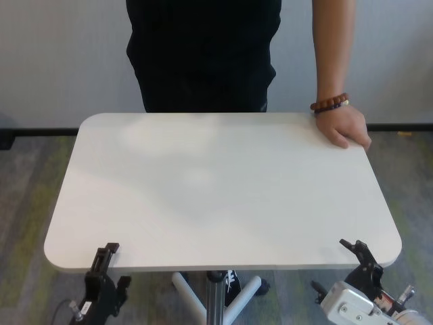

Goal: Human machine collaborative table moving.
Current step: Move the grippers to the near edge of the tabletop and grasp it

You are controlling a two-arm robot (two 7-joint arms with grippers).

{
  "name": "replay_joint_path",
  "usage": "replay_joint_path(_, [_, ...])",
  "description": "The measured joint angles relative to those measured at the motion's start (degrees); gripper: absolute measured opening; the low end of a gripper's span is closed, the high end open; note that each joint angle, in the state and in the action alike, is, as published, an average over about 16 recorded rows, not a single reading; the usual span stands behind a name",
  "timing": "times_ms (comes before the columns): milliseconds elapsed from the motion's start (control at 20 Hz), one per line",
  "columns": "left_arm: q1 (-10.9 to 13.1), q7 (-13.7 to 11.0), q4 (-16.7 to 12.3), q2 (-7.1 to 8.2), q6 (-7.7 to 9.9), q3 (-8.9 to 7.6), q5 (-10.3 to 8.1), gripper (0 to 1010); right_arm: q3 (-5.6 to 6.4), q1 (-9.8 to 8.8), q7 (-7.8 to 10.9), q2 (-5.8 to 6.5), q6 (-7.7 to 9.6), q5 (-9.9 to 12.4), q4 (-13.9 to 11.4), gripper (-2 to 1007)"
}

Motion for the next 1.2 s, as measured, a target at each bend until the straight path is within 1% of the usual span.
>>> replay_joint_path(250, [-0.6,1.8,1.9,-1.79,0.02,-0.9,0.75,1000,0.4,-0.26,0.3,-0.41,-0.3,-0.8,0.1,1005])
replay_joint_path(500, [-0.9,2.4,2.5,-2.88,0.24,-1.9,1.39,1000,0.95,-0.61,0.62,-0.86,-0.62,-1.4,0.1,1005])
replay_joint_path(850, [-1.2,2.1,2.2,-3.62,0.73,-2.99,2.51,1000,1.69,-1.13,1.11,-1.43,-0.88,-2.2,0.1,1005])
replay_joint_path(1200, [-1.2,1.3,2.2,-4.08,1.0,-3.39,3.88,1000,2.34,-1.55,1.64,-2.02,-1.02,-3.1,0.1,1005])
